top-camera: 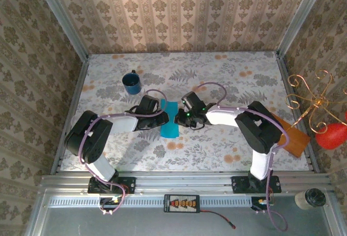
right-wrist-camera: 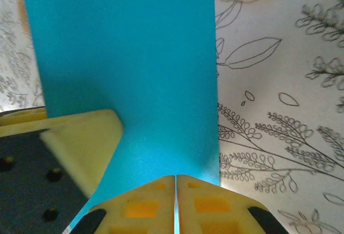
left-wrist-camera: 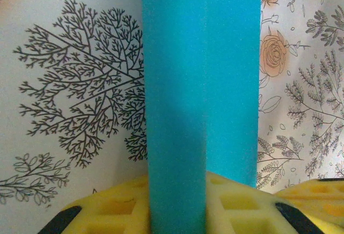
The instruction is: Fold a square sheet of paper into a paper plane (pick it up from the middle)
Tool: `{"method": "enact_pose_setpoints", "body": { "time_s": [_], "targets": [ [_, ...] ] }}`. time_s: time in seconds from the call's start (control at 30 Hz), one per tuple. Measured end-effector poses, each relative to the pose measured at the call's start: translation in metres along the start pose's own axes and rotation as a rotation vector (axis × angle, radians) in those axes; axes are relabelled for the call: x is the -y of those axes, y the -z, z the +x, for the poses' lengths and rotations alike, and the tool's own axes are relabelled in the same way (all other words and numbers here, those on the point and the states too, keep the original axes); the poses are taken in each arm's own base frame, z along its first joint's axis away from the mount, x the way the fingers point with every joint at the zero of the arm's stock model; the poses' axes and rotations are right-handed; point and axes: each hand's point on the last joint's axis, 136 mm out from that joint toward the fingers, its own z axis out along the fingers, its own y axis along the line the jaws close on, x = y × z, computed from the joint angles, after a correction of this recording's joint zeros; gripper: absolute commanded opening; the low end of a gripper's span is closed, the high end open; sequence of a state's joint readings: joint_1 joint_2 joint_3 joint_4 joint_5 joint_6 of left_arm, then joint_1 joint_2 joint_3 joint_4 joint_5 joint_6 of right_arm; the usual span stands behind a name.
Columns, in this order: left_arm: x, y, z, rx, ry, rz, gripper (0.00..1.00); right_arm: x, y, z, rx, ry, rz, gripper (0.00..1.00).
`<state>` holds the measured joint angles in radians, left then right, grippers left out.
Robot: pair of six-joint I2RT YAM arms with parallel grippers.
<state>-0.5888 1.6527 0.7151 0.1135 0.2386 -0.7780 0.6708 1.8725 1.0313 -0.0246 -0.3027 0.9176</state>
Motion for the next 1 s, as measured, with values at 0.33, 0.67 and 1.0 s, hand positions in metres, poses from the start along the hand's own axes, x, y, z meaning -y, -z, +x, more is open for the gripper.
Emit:
{"method": "enact_pose_setpoints", "body": {
  "time_s": [0.33,0.67,1.0],
  "targets": [
    [0.0,0.0,0.0,-0.002,0.004,-0.003,0.27,0.001,-0.015,0.004,-0.043,0.016,0.009,0.11],
    [-0.02,0.031,-0.011,-0.016,0.067,-0.075,0.5,0.001,-0.017,0.004,-0.058,0.06,0.052,0.12],
    [-0.002,0.046,-0.01,-0.063,0.016,-0.056,0.7,0.001,-0.017,0.004,-0.057,0.051,0.049,0.15]
  ]
}}
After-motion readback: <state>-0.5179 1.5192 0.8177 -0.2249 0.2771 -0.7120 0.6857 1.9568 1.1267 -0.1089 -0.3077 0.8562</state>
